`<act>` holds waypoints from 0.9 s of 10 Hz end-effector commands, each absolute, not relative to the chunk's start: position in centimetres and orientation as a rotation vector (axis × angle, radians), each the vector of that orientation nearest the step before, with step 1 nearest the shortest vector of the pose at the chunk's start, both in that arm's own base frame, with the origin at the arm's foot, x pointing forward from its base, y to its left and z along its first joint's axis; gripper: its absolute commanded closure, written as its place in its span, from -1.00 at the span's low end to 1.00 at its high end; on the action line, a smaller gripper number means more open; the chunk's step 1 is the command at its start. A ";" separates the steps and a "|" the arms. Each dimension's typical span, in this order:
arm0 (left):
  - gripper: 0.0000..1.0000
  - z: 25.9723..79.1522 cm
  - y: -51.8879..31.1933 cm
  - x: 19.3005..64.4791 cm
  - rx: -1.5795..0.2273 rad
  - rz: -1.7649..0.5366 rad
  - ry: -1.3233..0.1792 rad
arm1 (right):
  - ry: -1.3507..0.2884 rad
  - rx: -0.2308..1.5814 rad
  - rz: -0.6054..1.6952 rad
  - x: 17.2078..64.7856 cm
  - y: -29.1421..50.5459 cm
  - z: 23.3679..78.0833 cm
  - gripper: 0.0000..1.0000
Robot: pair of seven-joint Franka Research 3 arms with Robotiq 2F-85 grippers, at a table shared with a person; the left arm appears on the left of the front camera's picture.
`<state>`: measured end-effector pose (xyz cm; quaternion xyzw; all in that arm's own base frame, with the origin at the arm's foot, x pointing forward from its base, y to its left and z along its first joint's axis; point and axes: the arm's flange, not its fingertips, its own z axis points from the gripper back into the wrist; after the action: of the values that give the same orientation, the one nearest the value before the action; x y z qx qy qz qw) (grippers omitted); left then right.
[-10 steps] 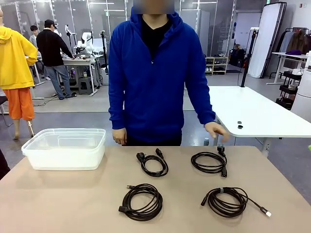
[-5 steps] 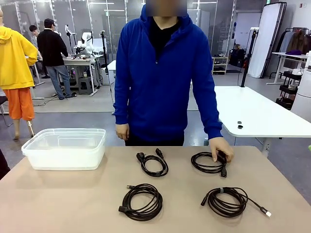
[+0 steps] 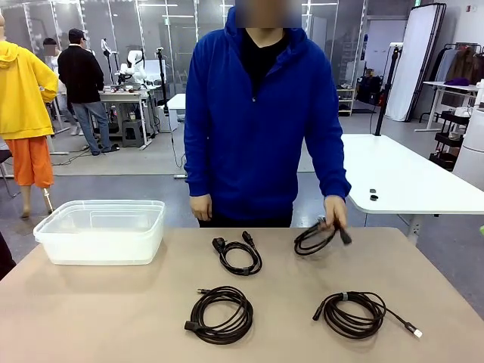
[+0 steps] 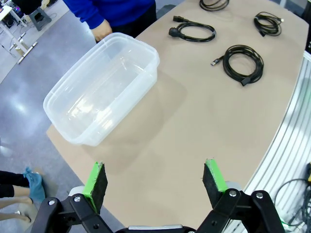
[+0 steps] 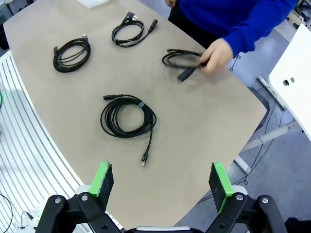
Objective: Organize and store the cables.
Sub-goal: Place the Power Cable into the Organizing box.
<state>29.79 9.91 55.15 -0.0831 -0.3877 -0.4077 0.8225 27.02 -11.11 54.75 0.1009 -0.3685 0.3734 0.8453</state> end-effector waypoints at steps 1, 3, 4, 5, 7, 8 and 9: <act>-1.00 56.3 8.3 30.0 -0.131 -0.971 -0.818 | -0.782 0.212 0.804 26.8 -11.1 54.8 -1.00; -1.00 58.0 5.3 30.9 -0.083 -1.083 -0.813 | -0.782 0.212 0.804 26.8 -11.1 54.8 -1.00; -1.00 58.7 3.2 31.5 -0.063 -1.151 -0.790 | -0.782 0.212 0.804 26.8 -11.1 54.8 -1.00; -1.00 59.8 0.3 32.5 -0.024 -1.257 -0.767 | -0.782 0.212 0.804 26.8 -11.1 54.8 -1.00; -1.00 62.8 -5.6 35.0 0.098 -1.418 -0.685 | -0.782 0.212 0.804 26.8 -11.1 54.8 -1.00; -1.00 63.5 -9.3 36.1 0.141 -1.497 -0.645 | -0.782 0.212 0.804 26.8 -11.1 54.8 -1.00; -1.00 63.6 -12.8 37.2 0.161 -1.541 -0.623 | -0.782 0.212 0.804 26.8 -11.1 54.8 -1.00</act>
<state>35.28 -11.83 62.62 0.0459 -0.3011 -0.6646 0.6822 26.99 -11.07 54.80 0.0999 -0.3684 0.3736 0.8454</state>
